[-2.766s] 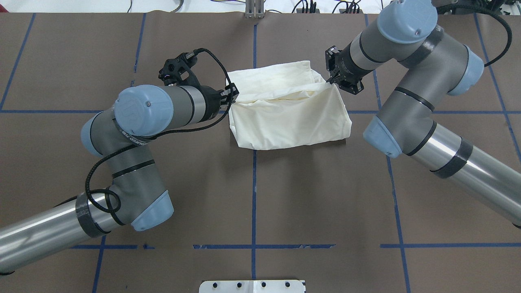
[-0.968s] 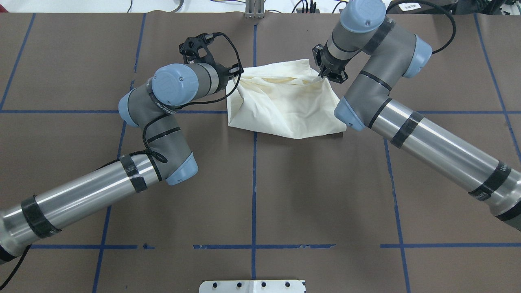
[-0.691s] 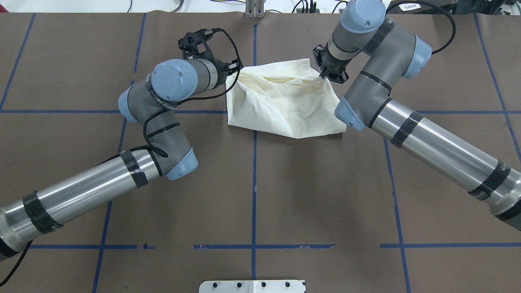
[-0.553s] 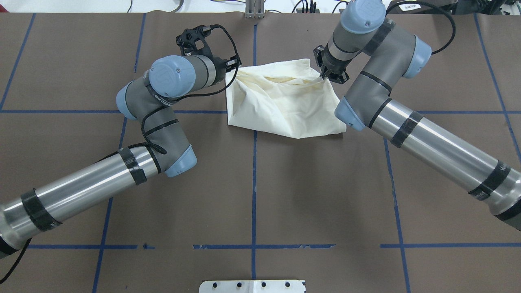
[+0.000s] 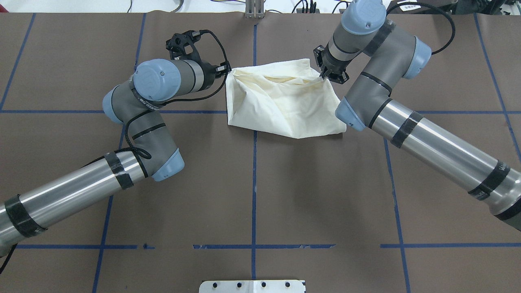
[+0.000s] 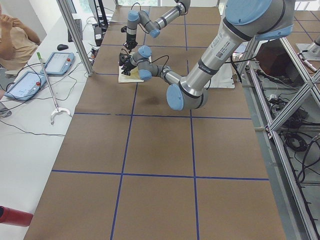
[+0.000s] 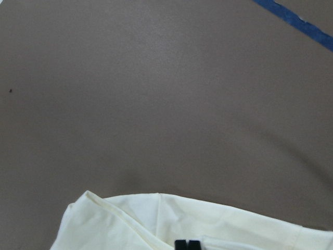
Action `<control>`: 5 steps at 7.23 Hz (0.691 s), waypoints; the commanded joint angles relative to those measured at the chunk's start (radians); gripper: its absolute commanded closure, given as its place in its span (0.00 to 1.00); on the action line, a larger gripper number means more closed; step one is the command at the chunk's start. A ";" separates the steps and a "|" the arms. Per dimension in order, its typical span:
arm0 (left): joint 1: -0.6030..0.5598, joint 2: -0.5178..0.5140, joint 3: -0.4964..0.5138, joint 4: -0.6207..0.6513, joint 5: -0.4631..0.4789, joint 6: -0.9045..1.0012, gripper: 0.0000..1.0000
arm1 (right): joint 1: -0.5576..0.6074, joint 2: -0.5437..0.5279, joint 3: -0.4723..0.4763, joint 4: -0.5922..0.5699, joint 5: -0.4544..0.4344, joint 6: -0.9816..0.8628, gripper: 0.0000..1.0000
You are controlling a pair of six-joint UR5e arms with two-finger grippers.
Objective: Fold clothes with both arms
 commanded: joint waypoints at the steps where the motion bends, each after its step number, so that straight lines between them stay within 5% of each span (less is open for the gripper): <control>1: 0.041 0.017 -0.012 0.005 -0.011 0.001 1.00 | 0.000 0.000 0.000 0.001 0.000 0.000 1.00; 5: 0.084 0.017 -0.012 0.004 -0.037 0.006 1.00 | 0.000 0.000 0.000 0.001 0.000 0.000 1.00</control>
